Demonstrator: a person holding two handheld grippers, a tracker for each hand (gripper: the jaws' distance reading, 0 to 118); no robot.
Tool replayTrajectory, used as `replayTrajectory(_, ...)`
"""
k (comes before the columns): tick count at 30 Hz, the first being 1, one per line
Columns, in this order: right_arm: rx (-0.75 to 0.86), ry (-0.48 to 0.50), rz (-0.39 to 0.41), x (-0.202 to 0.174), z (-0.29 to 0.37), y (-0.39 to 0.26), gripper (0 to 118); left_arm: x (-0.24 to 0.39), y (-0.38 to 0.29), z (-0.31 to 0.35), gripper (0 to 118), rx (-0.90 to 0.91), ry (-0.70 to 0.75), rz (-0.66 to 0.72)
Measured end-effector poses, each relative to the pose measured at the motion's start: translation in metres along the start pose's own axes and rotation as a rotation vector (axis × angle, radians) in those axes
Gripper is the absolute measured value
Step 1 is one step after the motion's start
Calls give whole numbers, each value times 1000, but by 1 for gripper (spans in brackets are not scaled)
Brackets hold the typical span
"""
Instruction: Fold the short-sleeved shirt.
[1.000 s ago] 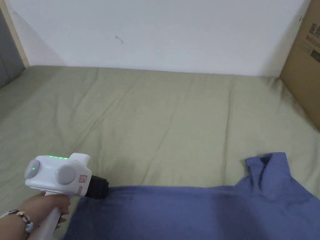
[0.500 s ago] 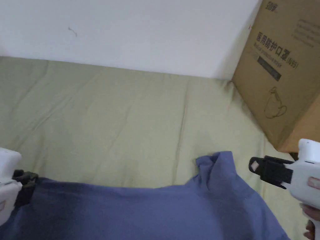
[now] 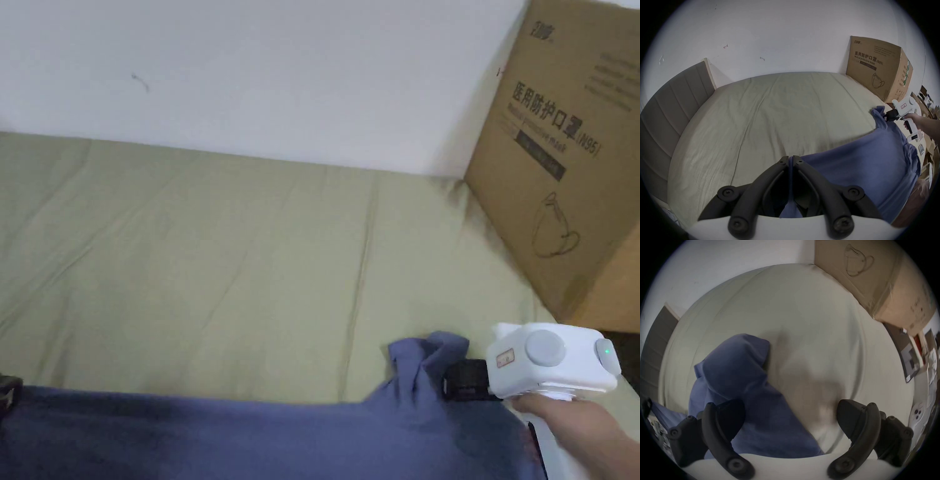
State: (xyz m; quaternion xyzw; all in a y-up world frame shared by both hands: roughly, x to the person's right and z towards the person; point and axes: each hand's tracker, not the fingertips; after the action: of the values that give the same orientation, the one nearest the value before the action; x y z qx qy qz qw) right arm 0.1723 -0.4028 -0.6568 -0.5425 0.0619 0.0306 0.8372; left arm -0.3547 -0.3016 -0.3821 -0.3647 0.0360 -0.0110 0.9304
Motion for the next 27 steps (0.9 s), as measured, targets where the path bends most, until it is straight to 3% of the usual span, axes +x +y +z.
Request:
replayTrajectory(2,12,18,26,-4,11,-2,88,1,-2,-4,3,-16,4,-19)
replayTrajectory(3,27,35,52,-5,19,-5,67,1,-3,-6,3,-24,6,-24)
replayTrajectory(4,44,53,72,-5,26,-9,29,1,-5,-10,3,-33,7,-21)
replayTrajectory(5,59,60,80,-4,34,-12,3,0,-6,-11,3,-39,6,-16)
replayTrajectory(10,186,151,-14,6,76,-39,3,-1,-12,-2,3,-17,9,40)
replayTrajectory(15,398,203,-171,29,142,-48,3,-8,2,16,3,77,-3,129)
replayTrajectory(22,600,142,-148,19,208,-34,3,-11,39,20,3,173,28,136)
replayTrajectory(27,591,157,-173,14,230,-40,3,-16,48,21,3,167,16,102)
